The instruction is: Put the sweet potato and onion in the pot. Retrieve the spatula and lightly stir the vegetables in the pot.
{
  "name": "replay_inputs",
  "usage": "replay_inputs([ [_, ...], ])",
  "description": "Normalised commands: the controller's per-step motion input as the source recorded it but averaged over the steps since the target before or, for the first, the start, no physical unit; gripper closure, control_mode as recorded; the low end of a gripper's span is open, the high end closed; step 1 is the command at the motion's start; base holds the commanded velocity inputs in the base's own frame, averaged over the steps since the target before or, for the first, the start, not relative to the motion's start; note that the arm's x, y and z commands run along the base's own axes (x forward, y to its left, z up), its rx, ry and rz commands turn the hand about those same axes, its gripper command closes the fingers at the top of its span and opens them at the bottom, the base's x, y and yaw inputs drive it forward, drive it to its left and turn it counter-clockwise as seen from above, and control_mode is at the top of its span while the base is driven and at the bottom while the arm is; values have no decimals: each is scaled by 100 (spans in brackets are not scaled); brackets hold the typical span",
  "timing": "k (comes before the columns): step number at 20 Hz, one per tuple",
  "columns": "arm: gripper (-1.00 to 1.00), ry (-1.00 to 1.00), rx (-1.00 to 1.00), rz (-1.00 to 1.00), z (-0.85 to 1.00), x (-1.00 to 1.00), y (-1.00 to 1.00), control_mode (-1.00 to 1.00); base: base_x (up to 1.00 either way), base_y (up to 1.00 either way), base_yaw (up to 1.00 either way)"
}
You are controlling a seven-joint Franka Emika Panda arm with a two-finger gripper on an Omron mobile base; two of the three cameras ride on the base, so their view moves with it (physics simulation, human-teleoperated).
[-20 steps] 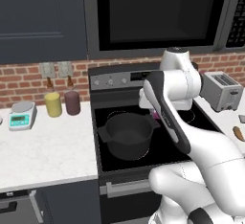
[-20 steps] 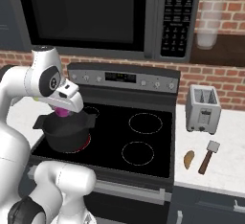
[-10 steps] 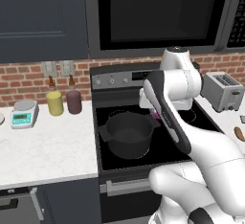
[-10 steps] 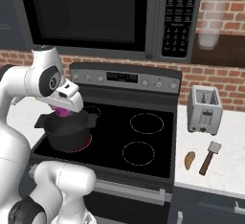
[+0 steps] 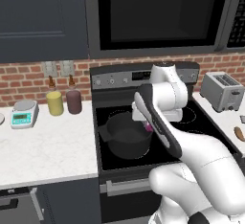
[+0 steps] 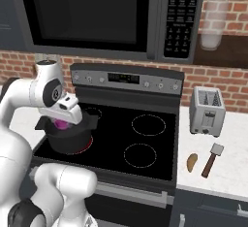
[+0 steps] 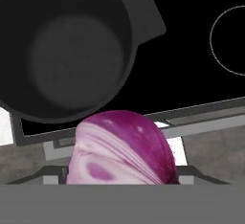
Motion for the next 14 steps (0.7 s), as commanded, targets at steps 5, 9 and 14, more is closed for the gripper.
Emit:
replay_inputs([
  [5, 100, 1, 0, 0, -43, 10, 34, -100, 0, 0, 0],
  [9, 100, 16, 0, 0, -1, 29, 17, -100, 0, 0, 0],
  [14, 100, 21, 0, 0, 0, 38, 9, -100, 0, 0, 0],
])
